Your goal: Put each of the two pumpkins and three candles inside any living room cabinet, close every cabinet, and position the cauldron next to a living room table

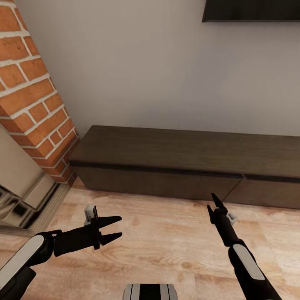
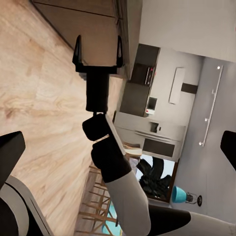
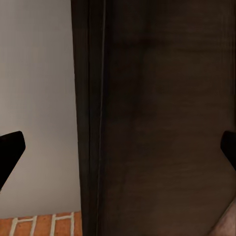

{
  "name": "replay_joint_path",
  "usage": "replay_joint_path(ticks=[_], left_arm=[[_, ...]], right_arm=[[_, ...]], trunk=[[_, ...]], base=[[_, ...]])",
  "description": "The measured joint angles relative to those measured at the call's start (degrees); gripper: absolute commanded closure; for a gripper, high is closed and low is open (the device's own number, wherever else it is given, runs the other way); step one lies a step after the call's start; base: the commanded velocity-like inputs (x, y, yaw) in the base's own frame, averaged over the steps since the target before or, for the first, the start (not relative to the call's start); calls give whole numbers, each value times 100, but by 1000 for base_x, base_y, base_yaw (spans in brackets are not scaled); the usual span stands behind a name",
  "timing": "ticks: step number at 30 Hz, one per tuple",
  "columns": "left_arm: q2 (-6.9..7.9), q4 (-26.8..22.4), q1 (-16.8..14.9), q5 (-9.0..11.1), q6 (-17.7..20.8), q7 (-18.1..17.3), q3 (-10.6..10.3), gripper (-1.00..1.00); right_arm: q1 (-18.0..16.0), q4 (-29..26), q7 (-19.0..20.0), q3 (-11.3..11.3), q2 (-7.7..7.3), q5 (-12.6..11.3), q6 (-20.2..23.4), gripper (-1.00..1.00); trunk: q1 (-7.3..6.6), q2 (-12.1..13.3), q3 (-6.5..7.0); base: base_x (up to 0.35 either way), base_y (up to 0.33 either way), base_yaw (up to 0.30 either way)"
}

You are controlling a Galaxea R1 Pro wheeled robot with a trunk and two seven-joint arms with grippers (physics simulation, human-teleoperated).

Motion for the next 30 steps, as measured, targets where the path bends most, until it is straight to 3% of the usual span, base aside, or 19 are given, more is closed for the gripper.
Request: replay_joint_path(ticks=[30], left_arm=[[-2, 13, 0, -3, -3, 2, 0, -100]], right_arm=[[0, 246, -28, -148, 50, -113, -88, -100]], trunk=[[-2, 0, 0]], base=[[110, 45, 0]])
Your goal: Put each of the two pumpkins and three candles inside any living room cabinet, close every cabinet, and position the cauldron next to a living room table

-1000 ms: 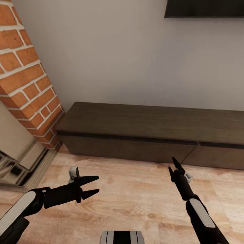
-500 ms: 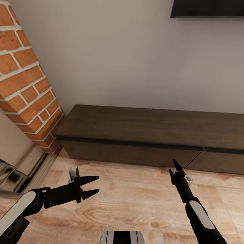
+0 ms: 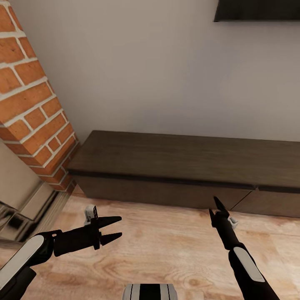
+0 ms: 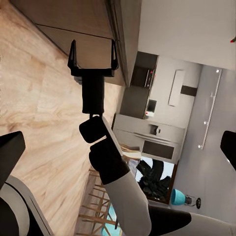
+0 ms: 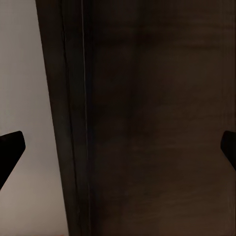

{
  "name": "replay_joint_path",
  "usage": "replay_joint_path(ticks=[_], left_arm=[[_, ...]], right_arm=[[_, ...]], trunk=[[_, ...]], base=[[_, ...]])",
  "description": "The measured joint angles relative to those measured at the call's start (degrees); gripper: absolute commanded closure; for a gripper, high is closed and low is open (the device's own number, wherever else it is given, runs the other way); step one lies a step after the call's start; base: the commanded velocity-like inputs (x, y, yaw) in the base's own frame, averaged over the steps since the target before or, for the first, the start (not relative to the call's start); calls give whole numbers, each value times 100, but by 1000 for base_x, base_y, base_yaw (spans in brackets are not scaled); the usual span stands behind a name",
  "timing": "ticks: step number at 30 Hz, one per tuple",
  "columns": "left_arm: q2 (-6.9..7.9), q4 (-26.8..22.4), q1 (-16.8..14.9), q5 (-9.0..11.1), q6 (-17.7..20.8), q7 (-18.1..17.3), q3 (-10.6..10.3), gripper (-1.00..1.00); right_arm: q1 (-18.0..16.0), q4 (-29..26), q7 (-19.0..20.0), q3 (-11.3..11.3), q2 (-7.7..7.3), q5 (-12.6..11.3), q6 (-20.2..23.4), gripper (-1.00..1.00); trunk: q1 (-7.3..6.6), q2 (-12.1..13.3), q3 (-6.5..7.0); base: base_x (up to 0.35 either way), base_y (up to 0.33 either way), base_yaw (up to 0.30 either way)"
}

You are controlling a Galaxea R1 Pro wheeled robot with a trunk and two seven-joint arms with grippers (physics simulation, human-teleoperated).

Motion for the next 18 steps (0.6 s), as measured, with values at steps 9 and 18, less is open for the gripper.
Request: replay_joint_path(ticks=[9, 18], left_arm=[[-1, 1, 0, -13, -1, 3, -2, -100], [0, 4, 0, -16, -8, 5, -25, -100]], right_arm=[[0, 1, 7, -2, -6, -5, 6, -100], [0, 1, 15, -5, -7, -10, 14, -100]], trunk=[[0, 0, 0], [0, 0, 0]], base=[[93, 14, 0], [125, -36, 0]])
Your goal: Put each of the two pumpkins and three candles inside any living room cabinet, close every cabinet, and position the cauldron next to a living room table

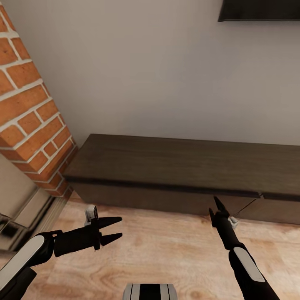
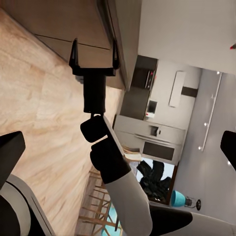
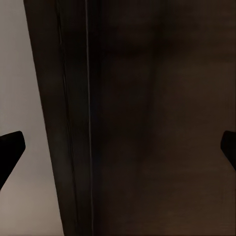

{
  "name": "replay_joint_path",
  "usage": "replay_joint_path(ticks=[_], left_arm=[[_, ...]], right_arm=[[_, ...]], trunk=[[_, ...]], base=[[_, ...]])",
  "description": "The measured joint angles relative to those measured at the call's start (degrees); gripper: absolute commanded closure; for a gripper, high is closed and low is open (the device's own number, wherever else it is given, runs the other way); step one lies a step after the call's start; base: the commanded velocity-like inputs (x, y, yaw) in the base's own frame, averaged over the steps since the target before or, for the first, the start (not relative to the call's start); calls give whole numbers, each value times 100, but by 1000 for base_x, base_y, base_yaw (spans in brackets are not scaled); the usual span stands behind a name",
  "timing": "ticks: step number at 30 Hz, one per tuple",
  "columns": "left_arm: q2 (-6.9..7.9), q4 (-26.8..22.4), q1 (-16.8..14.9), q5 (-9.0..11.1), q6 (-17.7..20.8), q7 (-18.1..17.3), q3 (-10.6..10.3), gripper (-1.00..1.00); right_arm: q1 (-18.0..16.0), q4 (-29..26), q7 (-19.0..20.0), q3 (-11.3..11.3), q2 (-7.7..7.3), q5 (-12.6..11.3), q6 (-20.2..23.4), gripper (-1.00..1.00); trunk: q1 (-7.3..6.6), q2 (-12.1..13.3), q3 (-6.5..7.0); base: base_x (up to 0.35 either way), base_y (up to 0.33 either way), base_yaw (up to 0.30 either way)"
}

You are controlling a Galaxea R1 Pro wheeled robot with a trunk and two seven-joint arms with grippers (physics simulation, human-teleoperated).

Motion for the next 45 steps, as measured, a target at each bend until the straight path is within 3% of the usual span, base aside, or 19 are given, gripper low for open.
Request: replay_joint_path(ticks=[45], left_arm=[[-4, 9, 0, -4, -9, 3, -36, -100]], right_arm=[[0, 0, 83, -5, 0, -35, 68, -100]], trunk=[[2, 0, 0]], base=[[49, 0, 0]])
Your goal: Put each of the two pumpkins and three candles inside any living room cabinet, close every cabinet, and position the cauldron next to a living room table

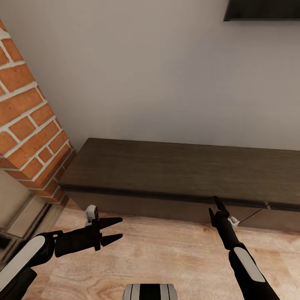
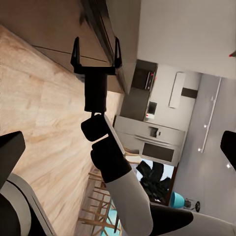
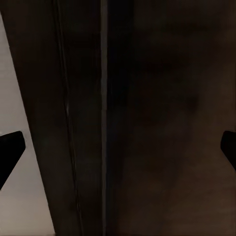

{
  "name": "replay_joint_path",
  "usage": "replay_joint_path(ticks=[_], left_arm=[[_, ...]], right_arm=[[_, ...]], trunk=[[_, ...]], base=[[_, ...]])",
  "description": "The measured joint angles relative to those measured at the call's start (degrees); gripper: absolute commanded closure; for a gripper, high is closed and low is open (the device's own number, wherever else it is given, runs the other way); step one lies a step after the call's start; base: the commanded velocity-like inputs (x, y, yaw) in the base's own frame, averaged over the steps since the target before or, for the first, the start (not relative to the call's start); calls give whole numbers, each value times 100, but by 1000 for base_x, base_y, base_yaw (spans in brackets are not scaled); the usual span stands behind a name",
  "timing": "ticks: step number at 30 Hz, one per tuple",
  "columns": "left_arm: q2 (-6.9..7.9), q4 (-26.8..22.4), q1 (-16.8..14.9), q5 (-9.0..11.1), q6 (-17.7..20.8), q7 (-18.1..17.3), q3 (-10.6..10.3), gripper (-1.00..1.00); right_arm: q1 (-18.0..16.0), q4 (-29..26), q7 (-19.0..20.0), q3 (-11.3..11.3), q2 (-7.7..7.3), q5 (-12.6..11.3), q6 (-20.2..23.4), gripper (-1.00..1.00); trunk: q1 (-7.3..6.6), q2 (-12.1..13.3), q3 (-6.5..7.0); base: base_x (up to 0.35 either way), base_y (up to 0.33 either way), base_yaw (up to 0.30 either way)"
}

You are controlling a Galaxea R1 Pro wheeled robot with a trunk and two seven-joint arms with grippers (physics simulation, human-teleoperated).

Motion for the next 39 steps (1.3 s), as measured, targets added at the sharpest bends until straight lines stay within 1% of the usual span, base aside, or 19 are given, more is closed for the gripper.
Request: replay_joint_path(ticks=[4, 19, 24, 36, 39], left_arm=[[2, 0, 1, -6, 0, 0, 1, -100], [4, 5, 0, -4, 0, 0, 0, -100], [3, 3, 0, -4, 0, 0, 0, -100], [3, 8, 0, -4, 0, 1, 0, -100], [4, 6, 0, -4, -1, 1, 0, -100]], right_arm=[[-2, -15, 89, 3, 0, -30, 20, -100], [-1, -7, 102, -1, 0, -18, 19, -100], [0, 7, 500, 3, -11, -2, 21, -100], [0, 9, 676, 5, -17, 0, 22, -100], [0, 9, 795, 4, -23, -1, 22, -100]], trunk=[[9, -6, -87], [10, -6, -88], [10, -5, -89], [10, -5, -89], [10, -5, -89]], base=[[0, 0, 0], [0, 0, 0], [0, 0, 0], [0, 0, 0], [0, 0, 0]])
